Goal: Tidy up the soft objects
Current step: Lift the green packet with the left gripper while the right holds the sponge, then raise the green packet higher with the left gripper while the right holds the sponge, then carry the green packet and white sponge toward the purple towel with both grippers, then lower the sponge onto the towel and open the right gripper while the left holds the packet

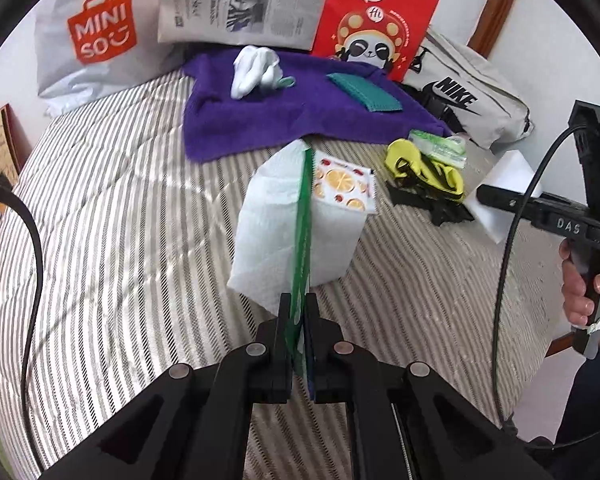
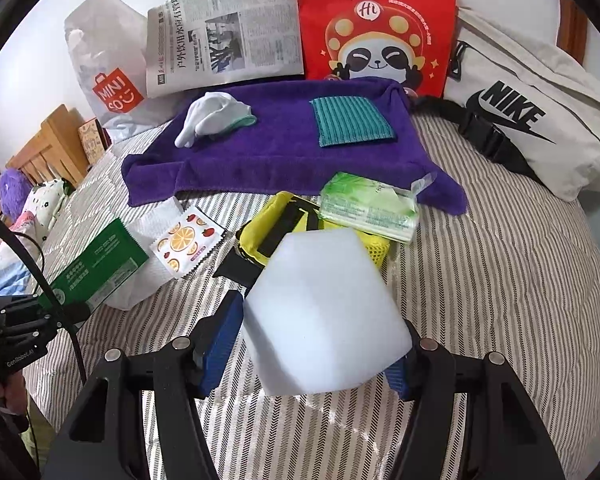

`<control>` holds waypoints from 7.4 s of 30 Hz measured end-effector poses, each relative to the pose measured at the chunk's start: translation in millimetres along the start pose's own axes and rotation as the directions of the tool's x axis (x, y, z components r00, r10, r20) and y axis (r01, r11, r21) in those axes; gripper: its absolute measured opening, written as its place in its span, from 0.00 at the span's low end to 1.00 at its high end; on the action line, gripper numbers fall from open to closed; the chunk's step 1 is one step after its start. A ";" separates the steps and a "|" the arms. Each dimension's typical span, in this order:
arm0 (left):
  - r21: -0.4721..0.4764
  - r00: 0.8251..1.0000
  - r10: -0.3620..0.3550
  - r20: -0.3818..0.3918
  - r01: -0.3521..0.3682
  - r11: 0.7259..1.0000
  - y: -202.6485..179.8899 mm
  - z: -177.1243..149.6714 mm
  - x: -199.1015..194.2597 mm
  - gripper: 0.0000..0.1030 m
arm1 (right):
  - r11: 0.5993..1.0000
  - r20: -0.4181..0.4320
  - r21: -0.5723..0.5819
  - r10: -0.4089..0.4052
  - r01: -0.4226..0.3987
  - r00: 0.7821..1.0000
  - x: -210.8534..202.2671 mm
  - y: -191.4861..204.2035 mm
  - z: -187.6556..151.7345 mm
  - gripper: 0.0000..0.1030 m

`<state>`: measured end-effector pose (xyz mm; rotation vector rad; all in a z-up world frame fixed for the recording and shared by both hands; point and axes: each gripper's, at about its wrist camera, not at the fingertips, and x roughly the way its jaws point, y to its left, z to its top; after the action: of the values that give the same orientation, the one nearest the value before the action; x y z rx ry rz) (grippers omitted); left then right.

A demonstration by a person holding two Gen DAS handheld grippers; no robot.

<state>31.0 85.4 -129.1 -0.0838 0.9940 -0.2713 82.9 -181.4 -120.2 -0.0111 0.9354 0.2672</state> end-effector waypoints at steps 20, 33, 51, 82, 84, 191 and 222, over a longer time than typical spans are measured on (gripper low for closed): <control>0.021 0.999 -0.026 0.026 0.025 0.999 4.3 17.3 3.6 0.31 | 1.000 -0.041 -0.021 0.004 -0.005 0.999 14.0 6.9 -3.0 0.62; 0.107 1.000 -0.013 -0.014 0.014 0.994 -25.6 17.4 4.0 0.28 | 1.000 -0.050 -0.011 0.010 -0.011 0.999 17.8 1.2 -3.7 0.62; 0.090 0.981 0.172 -0.092 -0.164 0.982 -51.6 12.9 37.3 0.61 | 1.000 -0.034 0.000 0.018 -0.018 0.999 12.7 -9.3 -10.5 0.63; -0.077 0.996 -0.090 -0.003 0.089 0.993 -16.5 7.0 -29.6 0.27 | 1.000 0.021 -0.021 -0.013 0.013 1.000 -9.5 -7.0 -6.9 0.62; -0.084 0.997 -0.077 -0.031 0.074 0.994 -10.4 1.5 -19.8 0.27 | 1.000 0.017 -0.029 -0.011 0.012 1.000 -8.3 -4.7 -7.4 0.62; 0.122 0.997 -0.076 -0.021 0.078 0.989 -5.9 212.3 101.4 0.28 | 0.998 -0.121 0.059 0.035 -0.028 0.992 126.1 -30.6 165.2 0.45; 0.165 0.997 -0.018 -0.079 0.031 0.986 -14.0 213.4 122.8 0.30 | 0.988 -0.182 -0.138 0.041 -0.067 0.982 124.6 -33.7 138.7 0.47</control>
<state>270.1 28.1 -110.3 0.0668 1.0437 -0.3812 270.9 -169.0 -140.3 -0.1443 1.0945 0.3882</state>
